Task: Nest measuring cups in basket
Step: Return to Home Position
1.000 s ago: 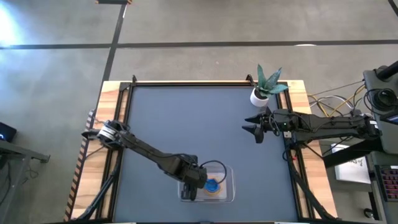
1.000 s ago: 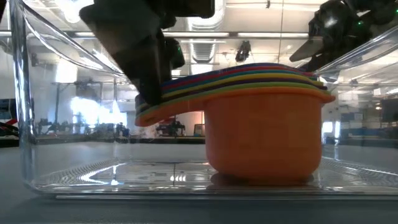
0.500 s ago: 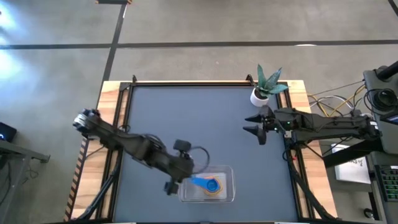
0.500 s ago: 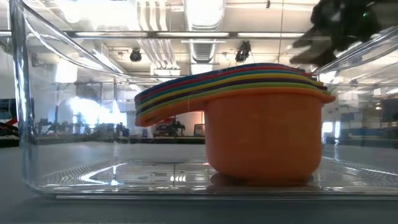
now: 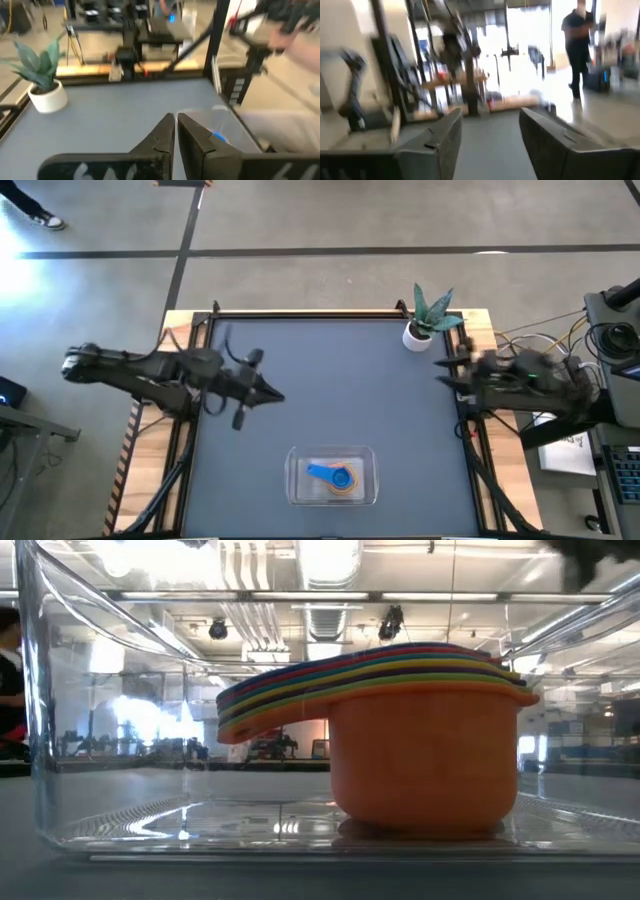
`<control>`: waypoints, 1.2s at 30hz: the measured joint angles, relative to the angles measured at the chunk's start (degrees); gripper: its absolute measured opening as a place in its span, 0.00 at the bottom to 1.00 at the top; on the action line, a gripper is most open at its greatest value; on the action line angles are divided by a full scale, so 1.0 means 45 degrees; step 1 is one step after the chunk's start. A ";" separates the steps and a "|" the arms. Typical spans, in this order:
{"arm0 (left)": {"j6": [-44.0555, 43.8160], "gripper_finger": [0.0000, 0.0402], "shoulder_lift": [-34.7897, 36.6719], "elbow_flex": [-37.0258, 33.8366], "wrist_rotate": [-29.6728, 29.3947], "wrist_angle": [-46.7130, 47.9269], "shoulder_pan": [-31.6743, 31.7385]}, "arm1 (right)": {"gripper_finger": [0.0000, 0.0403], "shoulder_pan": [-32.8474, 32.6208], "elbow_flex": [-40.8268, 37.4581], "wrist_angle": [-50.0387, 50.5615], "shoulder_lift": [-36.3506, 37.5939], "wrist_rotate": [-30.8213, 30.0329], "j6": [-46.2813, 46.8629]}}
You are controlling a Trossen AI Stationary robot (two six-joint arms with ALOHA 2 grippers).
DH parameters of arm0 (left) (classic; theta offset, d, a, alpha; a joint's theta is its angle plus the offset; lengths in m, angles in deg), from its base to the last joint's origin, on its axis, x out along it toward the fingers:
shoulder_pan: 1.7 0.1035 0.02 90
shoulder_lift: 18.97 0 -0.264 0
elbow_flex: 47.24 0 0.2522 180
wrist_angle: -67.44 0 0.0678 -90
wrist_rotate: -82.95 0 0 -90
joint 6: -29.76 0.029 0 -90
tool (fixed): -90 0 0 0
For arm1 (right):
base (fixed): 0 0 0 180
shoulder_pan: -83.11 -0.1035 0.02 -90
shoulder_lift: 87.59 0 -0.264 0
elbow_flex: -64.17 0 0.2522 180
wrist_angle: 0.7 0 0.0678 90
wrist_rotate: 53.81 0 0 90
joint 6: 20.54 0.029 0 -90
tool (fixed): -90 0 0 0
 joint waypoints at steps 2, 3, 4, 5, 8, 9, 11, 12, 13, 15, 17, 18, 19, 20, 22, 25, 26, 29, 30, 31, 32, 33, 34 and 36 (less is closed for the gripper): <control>-0.0028 0.01 0.0806 -0.1038 0.0853 -0.0969 0.0862 | 0.41 -0.0005 0.0152 0.0197 0.0405 0.0092 -0.0124; 0.0004 0.01 0.1160 -0.1456 0.1243 -0.1355 0.1254 | 0.38 -0.0004 0.0358 0.0518 0.0406 0.0081 -0.0198; 0.0014 0.01 0.1474 -0.1912 0.1613 -0.1694 0.1731 | 0.34 0.0001 0.0498 0.1655 0.0383 0.0221 -0.0212; 0.0023 0.00 0.1711 -0.2331 0.2007 -0.2220 0.2160 | 0.31 0.0014 0.0574 0.1963 0.0189 0.0252 -0.0239; -0.0083 0.00 0.2394 -0.3367 0.3259 -0.3248 0.3622 | 0.20 0.0000 0.0855 0.0972 -0.0089 0.0504 -0.0822; -0.0270 0.00 0.2535 -0.3650 0.3736 -0.3699 0.4085 | 0.16 0.0000 0.0810 0.1258 -0.0046 0.0534 -0.1067; -0.0614 0.00 0.2687 -0.4305 0.4582 -0.4473 0.4984 | 0.09 -0.0002 0.0665 0.1003 0.0013 0.0684 -0.1333; -0.0792 0.00 0.2707 -0.4632 0.5052 -0.4812 0.5372 | 0.06 -0.0005 0.0522 0.0968 0.0244 0.0735 -0.1362; -0.0888 0.00 0.2698 -0.4919 0.5477 -0.5387 0.5727 | 0.04 0.0000 0.0334 0.0882 0.0408 0.0756 -0.1533; -0.0972 0.00 0.2727 -0.5587 0.6126 -0.6247 0.6423 | 0.03 0.0000 -0.0124 0.0400 0.0409 0.0733 -0.1561; -0.0887 0.00 0.2607 -0.6337 0.6663 -0.7232 0.7011 | 0.02 0.0005 -0.0624 -0.0156 0.0306 0.0701 -0.1548; -0.0849 0.00 0.2514 -0.6821 0.6891 -0.7875 0.7267 | 0.02 0.0005 -0.1004 -0.0985 0.0187 0.0705 -0.1575; -0.0958 0.00 0.2405 -0.7302 0.7097 -0.8607 0.7486 | 0.02 0.0002 -0.1421 -0.1839 0.0132 0.0702 -0.1528; -0.1215 0.00 0.2251 -0.7694 0.7274 -0.9450 0.7701 | 0.02 0.0000 -0.1910 -0.2762 0.0089 0.0671 -0.1426; -0.1713 0.00 0.1887 -0.8439 0.7636 -1.1322 0.8082 | 0.02 0.0002 -0.2937 -0.4809 -0.0044 0.0674 -0.1299; -0.2153 0.00 0.1247 -0.9444 0.8249 -1.3690 0.8463 | 0.02 0.0005 -0.4363 -0.7467 -0.0106 0.0625 -0.1448; -0.2301 0.00 0.1043 -0.9699 0.8386 -1.4424 0.8535 | 0.02 0.0005 -0.4796 -0.8073 -0.0099 0.0553 -0.1552; -0.2383 0.00 0.0439 -1.0282 0.8891 -1.6145 0.8745 | 0.02 0.0007 -0.5724 -0.8836 -0.0039 0.0226 -0.1683; -0.2387 0.00 0.0219 -1.0405 0.8938 -1.6457 0.8757 | 0.02 0.0028 -0.5700 -0.8536 -0.0001 0.0093 -0.1776; -0.2257 0.00 -0.0007 -1.0506 0.9018 -1.6686 0.8761 | 0.02 0.0040 -0.5702 -0.8002 -0.0007 0.0012 -0.1820; -0.2046 0.00 -0.0199 -1.0596 0.9073 -1.6928 0.8761 | 0.02 0.0034 -0.5707 -0.7898 -0.0020 -0.0065 -0.1879; -0.1833 0.00 -0.0385 -1.0644 0.9081 -1.7152 0.8760 | 0.02 0.0034 -0.5714 -0.7739 -0.0005 -0.0066 -0.1952; -0.1682 0.00 -0.0600 -1.0649 0.9076 -1.7303 0.8761 | 0.02 0.0034 -0.5717 -0.7584 0.0006 -0.0066 -0.2079; -0.1613 0.00 -0.0991 -1.0649 0.9094 -1.7425 0.8761 | 0.02 0.0034 -0.5722 -0.7453 0.0001 -0.0066 -0.2320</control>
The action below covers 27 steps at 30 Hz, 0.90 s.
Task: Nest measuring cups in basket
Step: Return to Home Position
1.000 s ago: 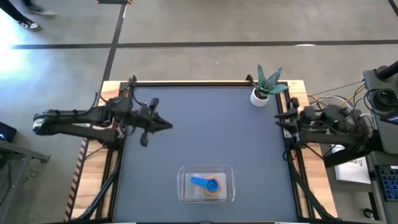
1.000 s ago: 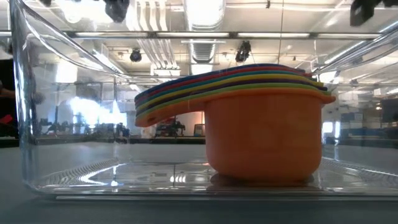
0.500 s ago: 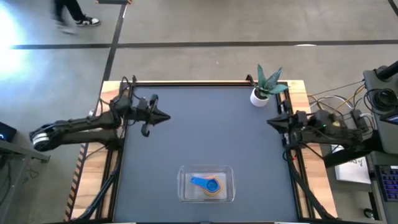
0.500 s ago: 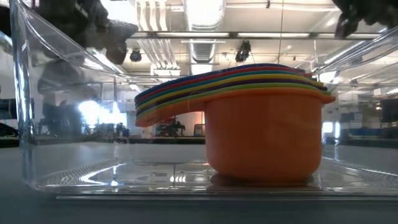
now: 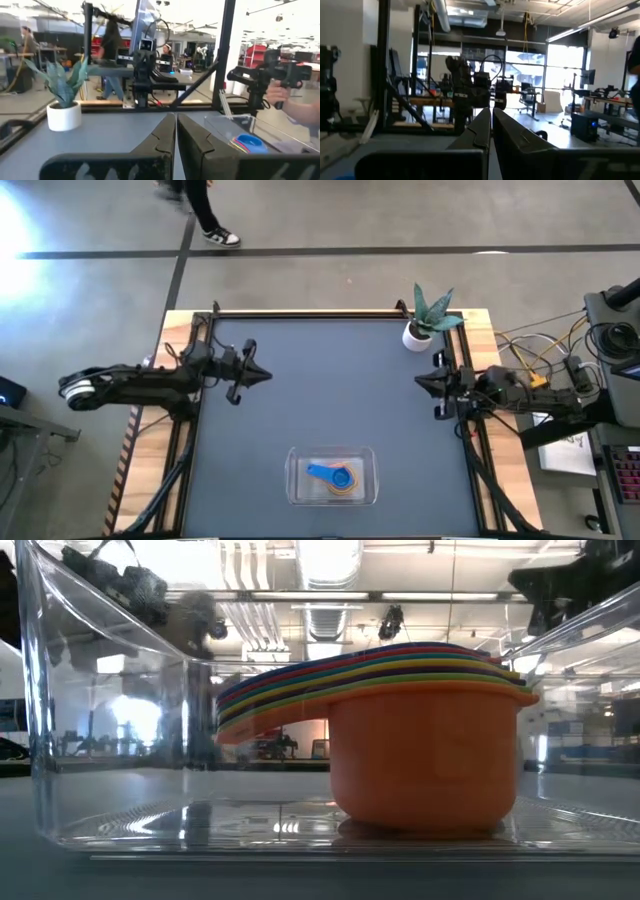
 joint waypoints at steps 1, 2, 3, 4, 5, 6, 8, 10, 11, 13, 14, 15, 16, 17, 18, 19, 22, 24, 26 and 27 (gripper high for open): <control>0.0005 0.00 -0.0192 0.0000 0.0082 -0.0058 -0.0001 | 0.02 0.0000 0.0000 0.0141 0.0000 -0.0005 -0.0114; 0.0019 0.00 -0.0382 0.0000 0.0166 -0.0193 -0.0010 | 0.02 0.0000 0.0000 0.0294 0.0000 0.0000 -0.0258; 0.0024 0.00 -0.0565 0.0000 0.0285 -0.0252 -0.0005 | 0.02 0.0000 0.0000 0.0468 0.0000 -0.0005 -0.0356; 0.0024 0.00 -0.0765 0.0000 0.0360 -0.0297 -0.0009 | 0.02 0.0000 -0.0003 0.0624 0.0000 -0.0005 -0.0463; 0.0021 0.00 -0.0950 -0.0004 0.0373 -0.0374 -0.0010 | 0.02 0.0000 -0.0005 0.0761 0.0000 -0.0005 -0.0523; 0.0022 0.00 -0.1156 -0.0017 0.0374 -0.0503 -0.0010 | 0.02 0.0000 -0.0005 0.0926 0.0000 -0.0006 -0.0552; 0.0030 0.00 -0.1592 -0.0070 0.0386 -0.0799 -0.0008 | 0.02 0.0000 -0.0005 0.1173 0.0000 0.0000 -0.0520; 0.0032 0.00 -0.2092 -0.0087 0.0614 -0.1093 -0.0010 | 0.02 0.0000 -0.0005 0.1301 0.0000 0.0000 -0.0496; 0.0033 0.00 -0.2372 -0.0087 0.0689 -0.1427 -0.0010 | 0.02 0.0000 -0.0009 0.1404 0.0000 -0.0005 -0.0497; -0.0090 0.00 -0.2928 -0.0087 0.0701 -0.2145 -0.0010 | 0.02 0.0000 -0.0010 0.1518 0.0000 -0.0005 -0.0551; -0.0121 0.00 -0.3242 -0.0087 0.0701 -0.2427 -0.0010 | 0.02 0.0000 -0.0010 0.1565 0.0000 -0.0012 -0.0572; -0.0135 0.00 -0.3536 -0.0091 0.0720 -0.2672 -0.0010 | 0.02 0.0000 -0.0010 0.1642 0.0000 -0.0009 -0.0580; -0.0148 0.00 -0.3827 -0.0092 0.0781 -0.2924 -0.0010 | 0.02 0.0000 -0.0015 0.1764 0.0000 -0.0013 -0.0574; -0.0147 0.00 -0.4137 -0.0092 0.0811 -0.3140 -0.0010 | 0.02 0.0000 -0.0015 0.1838 -0.0009 -0.0019 -0.0542; -0.0154 0.00 -0.4449 -0.0092 0.0920 -0.3338 -0.0010 | 0.02 0.0000 -0.0015 0.1909 -0.0013 -0.0019 -0.0490; -0.0155 0.00 -0.4805 -0.0092 0.1050 -0.3615 -0.0010 | 0.02 0.0000 -0.0015 0.1973 -0.0010 -0.0025 -0.0420; -0.0441 0.00 -0.5922 -0.0092 0.1139 -0.4968 -0.0010 | 0.02 0.0000 -0.0018 0.2099 -0.0010 -0.0029 -0.0337; -0.0799 0.00 -0.6645 -0.0076 0.1191 -0.5694 -0.0010 | 0.02 0.0000 -0.0019 0.2092 -0.0010 -0.0029 -0.0340; -0.0833 0.00 -0.7176 -0.0068 0.1325 -0.5657 -0.0011 | 0.02 0.0000 -0.0019 0.2125 -0.0010 -0.0029 -0.0342; -0.0800 0.00 -0.7496 -0.0068 0.1351 -0.5705 -0.0015 | 0.02 0.0000 -0.0019 0.2195 -0.0010 -0.0033 -0.0339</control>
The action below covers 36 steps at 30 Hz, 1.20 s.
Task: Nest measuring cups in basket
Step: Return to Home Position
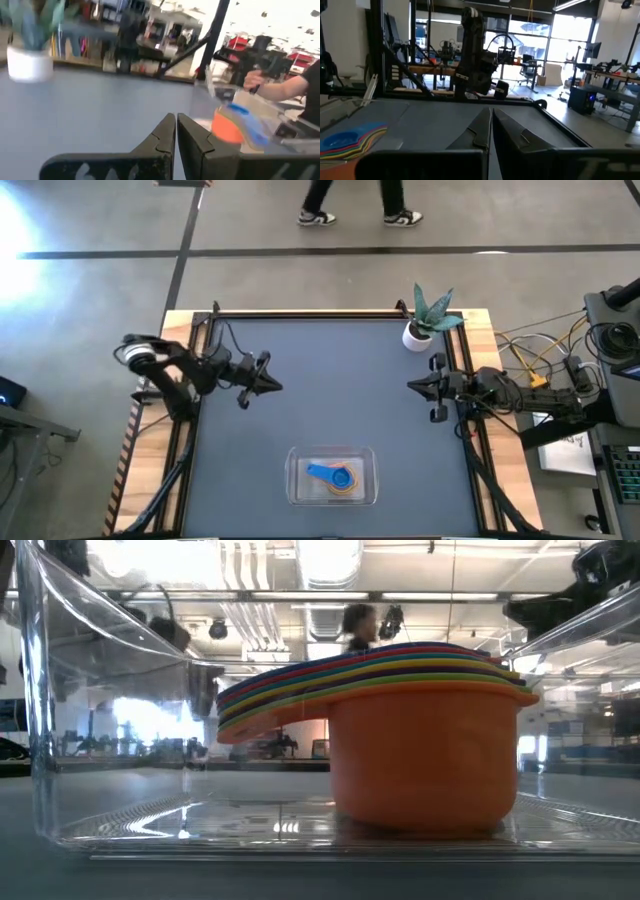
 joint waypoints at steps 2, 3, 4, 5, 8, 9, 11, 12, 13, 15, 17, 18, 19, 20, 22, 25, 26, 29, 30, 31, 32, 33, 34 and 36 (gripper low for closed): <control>-0.0104 0.00 -0.0540 -0.0003 -0.0413 0.0084 -0.0019 | 0.02 0.0000 -0.0005 0.0122 -0.0005 -0.0010 0.0002; -0.0211 0.00 -0.0729 0.0019 -0.0594 0.0039 -0.0013 | 0.02 0.0000 -0.0005 0.0132 -0.0005 -0.0057 -0.0003; -0.0397 0.00 -0.0869 0.0091 -0.0620 0.0011 -0.0005 | 0.02 0.0000 -0.0005 0.0122 -0.0010 -0.0132 -0.0021; -0.0597 0.00 -0.0983 0.0161 -0.0674 0.0016 -0.0010 | 0.02 0.0000 -0.0005 0.0139 -0.0010 -0.0257 -0.0027; -0.1080 0.00 -0.0979 0.0340 -0.0771 0.0016 -0.0107 | 0.02 0.0000 -0.0010 0.0204 -0.0024 -0.0331 -0.0013; -0.1118 0.00 -0.0910 0.0410 -0.0969 0.0011 -0.0202 | 0.02 0.0000 -0.0010 0.0209 -0.0024 -0.0331 -0.0013; -0.1118 0.00 -0.0693 0.0472 -0.1066 0.0037 -0.0359 | 0.02 0.0000 -0.0010 0.0204 -0.0024 -0.0331 -0.0013; -0.1071 0.00 -0.0508 0.0498 -0.1086 0.0022 -0.0429 | 0.02 0.0000 -0.0010 0.0210 -0.0023 -0.0331 -0.0013; -0.0907 0.00 -0.0289 0.0505 -0.1096 0.0011 -0.0467 | 0.02 0.0000 -0.0010 0.0214 -0.0019 -0.0331 -0.0013; -0.0515 0.00 0.0318 0.0355 -0.1123 0.0024 -0.0486 | 0.02 0.0000 -0.0010 0.0209 -0.0015 -0.0331 -0.0013; -0.0136 0.00 0.1045 0.0055 -0.1335 0.0008 -0.0486 | 0.02 0.0000 -0.0010 0.0209 -0.0015 -0.0326 -0.0013; -0.0049 0.00 0.1480 -0.0219 -0.1534 0.0019 -0.0481 | 0.02 0.0000 -0.0010 0.0207 -0.0015 -0.0326 -0.0011; 0.0080 0.00 0.1920 -0.0541 -0.1785 0.0013 -0.0481 | 0.02 0.0000 -0.0010 0.0204 -0.0017 -0.0326 -0.0011; 0.0214 0.00 0.2405 -0.0905 -0.2119 0.0011 -0.0481 | 0.02 0.0000 -0.0010 0.0209 -0.0024 -0.0321 -0.0013; 0.0281 0.00 0.3267 -0.1284 -0.2688 0.0251 -0.0482 | 0.02 0.0000 -0.0015 0.0204 -0.0024 -0.0321 -0.0008; 0.0051 0.00 0.4037 -0.1292 -0.2589 0.0244 -0.0437 | 0.02 -0.0005 -0.0015 0.0196 -0.0047 -0.0343 -0.0013; -0.0033 0.00 0.4120 -0.1295 -0.2667 0.0173 -0.0440 | 0.02 -0.0005 -0.0015 0.0206 -0.0053 -0.0449 -0.0009; -0.0603 0.00 0.4356 -0.1297 -0.3496 0.0125 -0.0310 | 0.02 -0.0005 -0.0015 0.0262 -0.0112 -0.0653 -0.0010; -0.0770 0.00 0.4351 -0.1297 -0.3837 0.0147 -0.0296 | 0.02 -0.0005 -0.0015 0.0306 -0.0112 -0.0646 -0.0011; -0.0969 0.00 0.4346 -0.1297 -0.4088 0.0237 -0.0272 | 0.02 -0.0005 -0.0015 0.0289 -0.0119 -0.0650 -0.0009; -0.1328 0.00 0.4346 -0.1297 -0.4224 0.0255 -0.0248 | 0.02 -0.0005 -0.0015 0.0278 -0.0132 -0.0648 -0.0013; -0.1764 0.00 0.4346 -0.1293 -0.4335 0.0224 -0.0248 | 0.02 -0.0005 -0.0016 0.0278 -0.0138 -0.0650 -0.0012; -0.2129 0.00 0.4295 -0.1292 -0.4558 0.0190 -0.0257 | 0.02 -0.0005 -0.0019 0.0292 -0.0151 -0.0646 -0.0009; -0.2796 0.00 0.4239 -0.1297 -0.4666 0.0151 -0.0269 | 0.02 -0.0005 -0.0019 0.0287 -0.0175 -0.0646 -0.0013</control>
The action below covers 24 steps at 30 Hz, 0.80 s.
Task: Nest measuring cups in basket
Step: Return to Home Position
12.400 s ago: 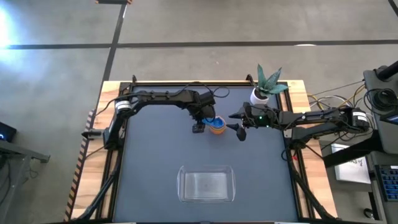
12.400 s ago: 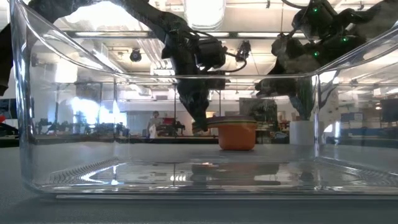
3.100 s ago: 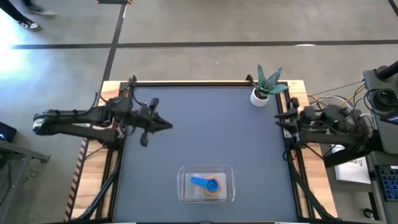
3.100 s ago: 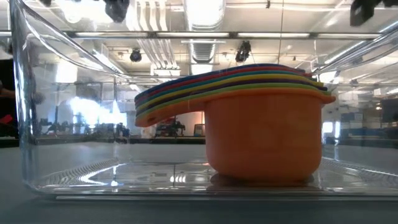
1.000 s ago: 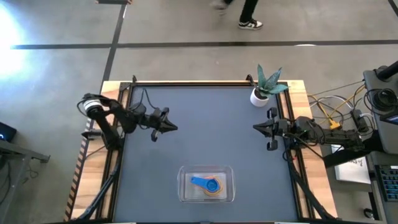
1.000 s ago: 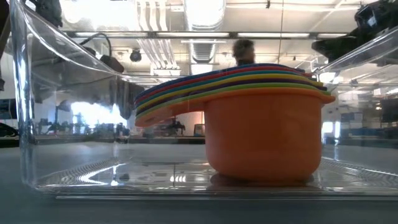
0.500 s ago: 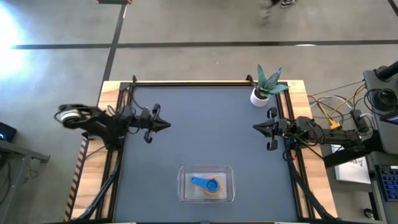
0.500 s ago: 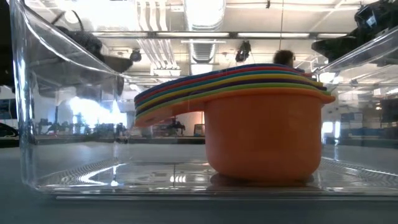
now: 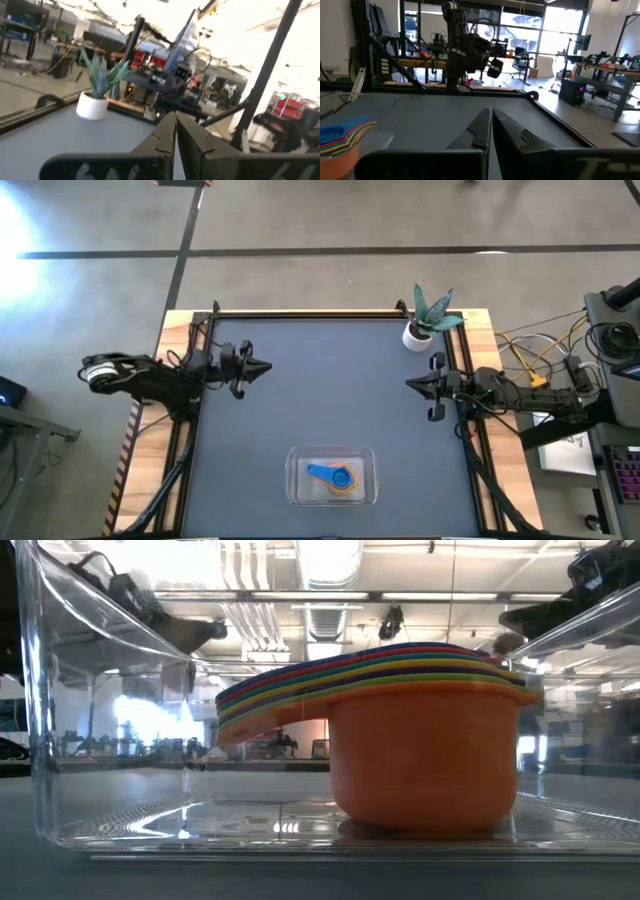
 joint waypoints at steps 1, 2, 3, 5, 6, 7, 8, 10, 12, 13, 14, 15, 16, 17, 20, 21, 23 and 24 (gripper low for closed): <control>-0.0147 0.00 0.0047 0.0013 -0.0018 -0.0119 -0.0008 | 0.02 0.0000 0.0000 0.0005 -0.0005 0.0000 0.0000; -0.0196 0.00 0.0200 0.0038 -0.0060 -0.0117 -0.0023 | 0.02 0.0000 0.0000 0.0007 -0.0003 0.0000 0.0000; -0.0183 0.00 0.0358 0.0087 -0.0198 -0.0125 -0.0027 | 0.02 0.0000 0.0000 0.0005 0.0000 0.0000 0.0000; 0.0092 0.00 0.0792 0.0128 -0.0673 -0.0120 -0.0029 | 0.02 0.0000 0.0000 0.0005 0.0000 -0.0001 0.0000; 0.0308 0.00 0.1032 0.0124 -0.0800 -0.0143 -0.0032 | 0.02 0.0000 0.0000 0.0010 0.0000 -0.0001 0.0001; 0.0419 0.00 0.1284 0.0124 -0.0819 -0.0137 -0.0039 | 0.02 0.0000 0.0000 0.0010 0.0000 0.0002 0.0000; 0.0446 0.00 0.1568 0.0087 -0.0682 -0.0120 -0.0042 | 0.02 0.0000 0.0000 0.0007 0.0000 -0.0002 0.0002; 0.0445 0.00 0.2221 0.0005 -0.0022 -0.0121 -0.0025 | 0.02 0.0000 0.0000 0.0011 0.0000 -0.0003 0.0000; 0.0284 0.00 0.2771 0.0005 0.1409 0.0051 0.0123 | 0.02 0.0000 0.0000 0.0015 -0.0002 -0.0010 0.0003; 0.0079 0.00 0.3002 0.0005 0.2204 0.0117 0.0256 | 0.02 0.0000 0.0000 0.0000 -0.0008 -0.0005 0.0000; -0.0170 0.00 0.3179 0.0005 0.2657 0.0043 0.0327 | 0.02 0.0000 0.0000 0.0015 -0.0009 -0.0005 0.0004; -0.0449 0.00 0.3346 0.0005 0.2813 -0.0110 0.0357 | 0.02 0.0000 0.0000 0.0015 -0.0005 -0.0005 0.0000; -0.0636 0.00 0.3514 0.0005 0.2858 -0.0136 0.0360 | 0.02 0.0000 0.0000 0.0015 -0.0005 -0.0010 0.0000; -0.0716 0.00 0.3665 0.0005 0.2890 -0.0130 0.0368 | 0.02 0.0000 0.0000 0.0010 -0.0005 -0.0005 0.0004; -0.0980 0.00 0.4035 0.0005 0.3224 -0.0132 0.0381 | 0.02 0.0000 0.0000 0.0015 -0.0005 -0.0005 0.0000; -0.1196 0.00 0.4099 0.0005 0.3462 -0.0125 0.0381 | 0.02 0.0000 0.0000 0.0012 -0.0005 -0.0005 0.0000; -0.2090 0.00 0.4377 0.0005 0.3730 -0.0093 0.0381 | 0.02 0.0000 0.0000 0.0015 -0.0005 -0.0006 0.0000; -0.2514 0.00 0.4665 0.0005 0.3759 -0.0096 0.0396 | 0.02 0.0000 0.0000 0.0015 -0.0005 -0.0004 0.0000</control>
